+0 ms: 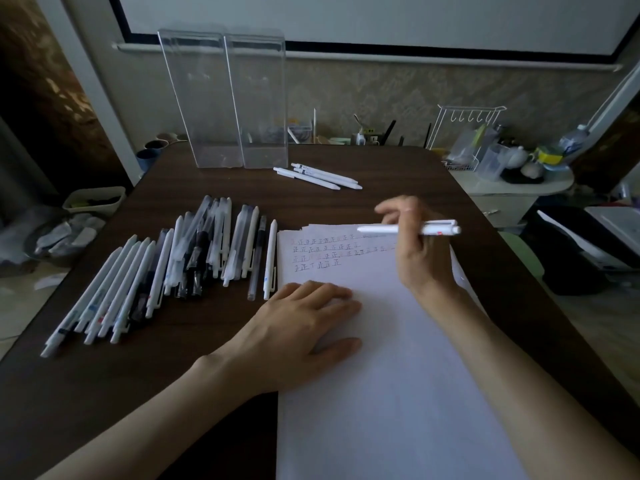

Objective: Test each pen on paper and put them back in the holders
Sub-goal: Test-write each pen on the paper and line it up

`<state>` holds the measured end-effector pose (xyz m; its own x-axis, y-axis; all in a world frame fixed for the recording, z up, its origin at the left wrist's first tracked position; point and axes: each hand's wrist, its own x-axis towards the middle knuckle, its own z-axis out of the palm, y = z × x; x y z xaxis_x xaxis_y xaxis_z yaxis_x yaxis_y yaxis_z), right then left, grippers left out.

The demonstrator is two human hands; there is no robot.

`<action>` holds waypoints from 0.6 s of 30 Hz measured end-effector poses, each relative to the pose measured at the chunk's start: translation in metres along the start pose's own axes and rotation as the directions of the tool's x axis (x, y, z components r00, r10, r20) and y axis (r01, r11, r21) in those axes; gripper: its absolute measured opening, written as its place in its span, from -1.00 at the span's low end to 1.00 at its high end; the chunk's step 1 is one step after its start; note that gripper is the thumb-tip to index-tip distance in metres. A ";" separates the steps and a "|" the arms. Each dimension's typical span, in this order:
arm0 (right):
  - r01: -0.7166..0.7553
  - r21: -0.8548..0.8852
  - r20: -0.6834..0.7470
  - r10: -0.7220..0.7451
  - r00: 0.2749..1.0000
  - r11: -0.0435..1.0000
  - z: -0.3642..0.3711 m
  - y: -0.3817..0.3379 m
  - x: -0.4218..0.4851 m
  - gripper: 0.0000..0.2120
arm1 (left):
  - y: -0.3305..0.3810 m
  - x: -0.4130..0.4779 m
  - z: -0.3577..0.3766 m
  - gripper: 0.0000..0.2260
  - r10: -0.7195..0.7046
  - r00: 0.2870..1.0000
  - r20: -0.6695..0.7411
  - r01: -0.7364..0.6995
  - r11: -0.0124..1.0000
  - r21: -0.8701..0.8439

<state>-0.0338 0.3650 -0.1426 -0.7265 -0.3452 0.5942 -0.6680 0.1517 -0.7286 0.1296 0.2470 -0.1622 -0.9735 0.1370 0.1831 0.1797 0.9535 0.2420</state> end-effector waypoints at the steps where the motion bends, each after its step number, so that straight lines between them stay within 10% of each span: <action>1: -0.172 0.087 0.057 0.168 0.984 0.981 0.002 -0.003 -0.001 -0.46 | 0.003 0.004 0.000 -0.52 -0.010 1.000 -0.008 0.011 1.000 0.019; 6: -0.341 0.118 0.302 0.293 0.907 0.933 0.019 0.005 -0.008 -0.80 | 0.005 0.009 0.010 -0.45 -0.016 1.000 0.006 0.015 0.993 0.114; 18: -0.264 0.008 0.313 0.248 0.917 0.965 0.028 0.010 -0.006 -0.68 | 0.003 0.005 0.018 -0.44 -0.028 1.000 0.002 0.027 0.985 0.173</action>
<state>-0.0317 0.3426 -0.1636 -0.7815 -0.5683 0.2575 -0.4513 0.2298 -0.8623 0.1228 0.2549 -0.1774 -0.9784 0.1108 0.1744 0.1261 0.9889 0.0789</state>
